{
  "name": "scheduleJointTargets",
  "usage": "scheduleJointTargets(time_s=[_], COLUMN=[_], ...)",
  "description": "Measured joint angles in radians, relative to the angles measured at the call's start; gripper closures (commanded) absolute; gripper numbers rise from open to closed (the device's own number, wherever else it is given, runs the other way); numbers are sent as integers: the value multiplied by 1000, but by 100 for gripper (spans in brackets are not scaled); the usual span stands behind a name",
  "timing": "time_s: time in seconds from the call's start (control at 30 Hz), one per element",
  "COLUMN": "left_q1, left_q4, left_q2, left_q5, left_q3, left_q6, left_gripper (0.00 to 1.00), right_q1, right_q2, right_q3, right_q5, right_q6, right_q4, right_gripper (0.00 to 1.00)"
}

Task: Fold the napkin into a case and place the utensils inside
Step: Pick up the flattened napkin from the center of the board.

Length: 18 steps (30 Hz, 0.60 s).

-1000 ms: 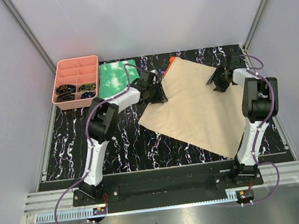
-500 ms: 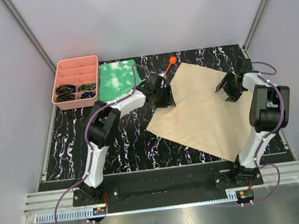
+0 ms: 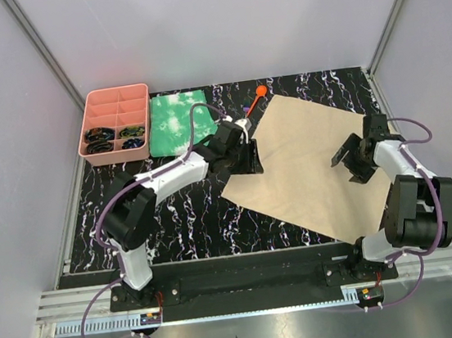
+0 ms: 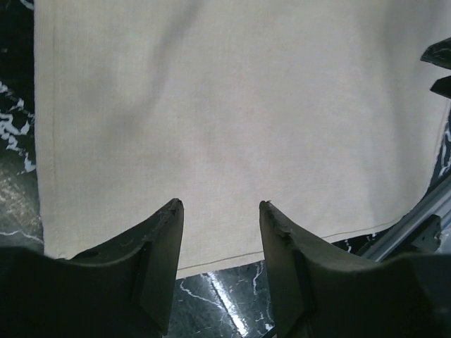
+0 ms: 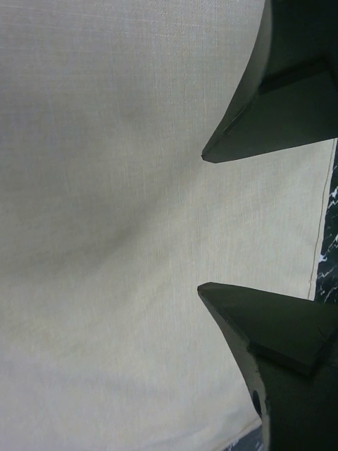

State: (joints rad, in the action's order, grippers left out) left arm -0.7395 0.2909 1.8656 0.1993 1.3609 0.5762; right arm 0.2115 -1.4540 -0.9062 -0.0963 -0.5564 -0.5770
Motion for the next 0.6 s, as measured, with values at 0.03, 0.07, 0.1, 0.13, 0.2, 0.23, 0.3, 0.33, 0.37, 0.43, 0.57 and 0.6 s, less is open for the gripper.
scheduleJointTargets(time_s=[0.03,0.07,0.1,0.13,0.2,0.23,0.3,0.33,0.37,0.43,0.57,0.6], left_q1=[0,2,2,3,6,6,6,6,6,6,6,6], left_q4=[-3,-4,-3,-5,-21,-26,-41,-44,-49,-67,-113,-121], left_q2=[-5,-6,-6,-6,-13,-19,-42,-58,-74,-111,-194,-209], left_q5=[0,0,0,-1,-4,-6,-13,-18,-21,-23,-24,-24], left_q3=[-21,-43,-56,-76,-119,-142,-194,-217,-237,-273,-340,-350], left_q6=[0,0,0,0,1,2,8,11,18,27,49,53], left_gripper=[52,52,52,52,52,51,50,49,48,47,46,45], right_q1=[0,0,0,0,0,0,0,0,0,0,-6,-9], right_q2=[3,4,4,4,2,-1,-18,-31,-53,-101,-183,-202], right_q3=[18,31,38,44,50,50,50,49,47,41,-32,-54], right_q5=[8,14,24,34,50,60,69,71,74,75,69,69], right_q6=[1,3,4,7,14,20,30,34,37,42,52,55], right_q4=[-3,-6,-9,-12,-12,-11,-1,5,14,28,29,30], right_gripper=[22,22,22,22,22,22,22,22,22,22,22,22])
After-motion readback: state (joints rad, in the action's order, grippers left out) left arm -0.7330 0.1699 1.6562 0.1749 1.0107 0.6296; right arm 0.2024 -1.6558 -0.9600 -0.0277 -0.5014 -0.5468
